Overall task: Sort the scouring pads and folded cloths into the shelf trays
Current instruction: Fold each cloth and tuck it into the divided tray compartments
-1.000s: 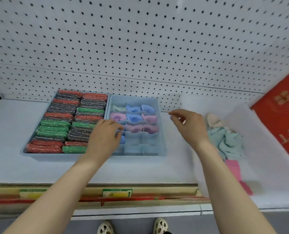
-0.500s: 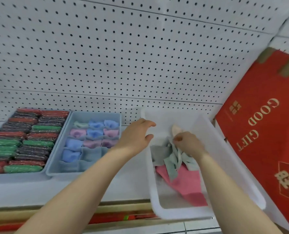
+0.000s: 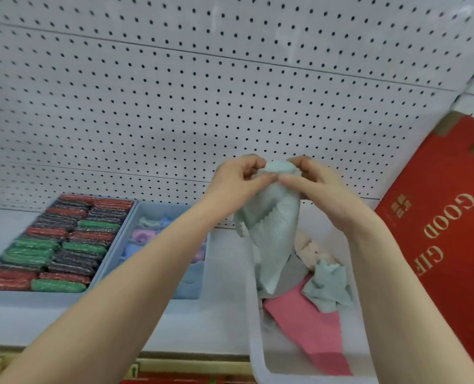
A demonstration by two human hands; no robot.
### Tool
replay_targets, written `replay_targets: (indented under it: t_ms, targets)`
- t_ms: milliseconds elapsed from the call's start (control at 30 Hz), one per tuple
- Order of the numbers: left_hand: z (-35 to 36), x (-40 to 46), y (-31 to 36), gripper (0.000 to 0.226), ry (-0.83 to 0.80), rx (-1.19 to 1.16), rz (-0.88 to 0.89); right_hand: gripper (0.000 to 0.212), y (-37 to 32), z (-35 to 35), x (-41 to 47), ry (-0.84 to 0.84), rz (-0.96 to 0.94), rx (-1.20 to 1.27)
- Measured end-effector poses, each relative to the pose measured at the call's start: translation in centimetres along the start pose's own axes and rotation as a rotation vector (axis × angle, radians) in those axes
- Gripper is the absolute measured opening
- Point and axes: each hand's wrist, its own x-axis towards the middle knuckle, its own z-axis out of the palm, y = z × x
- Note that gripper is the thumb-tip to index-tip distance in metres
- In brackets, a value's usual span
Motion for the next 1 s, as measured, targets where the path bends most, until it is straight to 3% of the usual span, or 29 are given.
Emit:
replay_targets:
  t_ms: [100,200,267,333,500,600,733,867,967,1000]
  targets:
    - [-1.7,-0.2,1.8,0.01,-0.015,0.036,0.059,0.033,-1.8,1.4,0.9,0.101,-0.081,0.076]
    - [-4.4,-0.6,1.4,0.022,-0.065,0.122,-0.015,0.013,-3.3,1.5,2.1,0.253,-0.118,0.219]
    - [-6.5,-1.2,0.4,0.013,-0.114,0.208,-0.06,0.016,-3.8,1.2,2.6,0.333,-0.116,0.298]
    - [-9.2,-1.6,-0.5,0.014,-0.061,0.218,-0.092,0.016,-4.0,1.2,2.9,0.39,-0.093,0.368]
    - [-14.7,-2.2,-2.0,0.004,0.115,-0.133,-0.206,0.015,-2.9,1.8,3.1,0.356,0.012,0.463]
    - [-16.2,-2.2,-2.3,0.003,0.189,-0.208,-0.195,0.014,-2.7,3.1,3.4,0.324,0.048,0.494]
    - [-17.0,-2.4,-2.6,0.021,0.222,-0.24,-0.162,0.014,-2.5,4.2,4.2,0.316,0.069,0.48]
    - [-17.1,-2.5,-2.5,0.025,0.237,-0.192,-0.086,0.005,-1.8,4.5,4.6,0.359,0.069,0.281]
    - [-15.3,-2.3,-1.7,0.01,0.162,-0.018,-0.035,0.058,-2.3,6.2,4.8,0.189,-0.103,-0.261]
    - [-14.4,-2.2,-1.2,0.006,0.121,0.062,-0.001,0.063,-2.9,7.5,4.9,0.079,-0.159,-0.339]
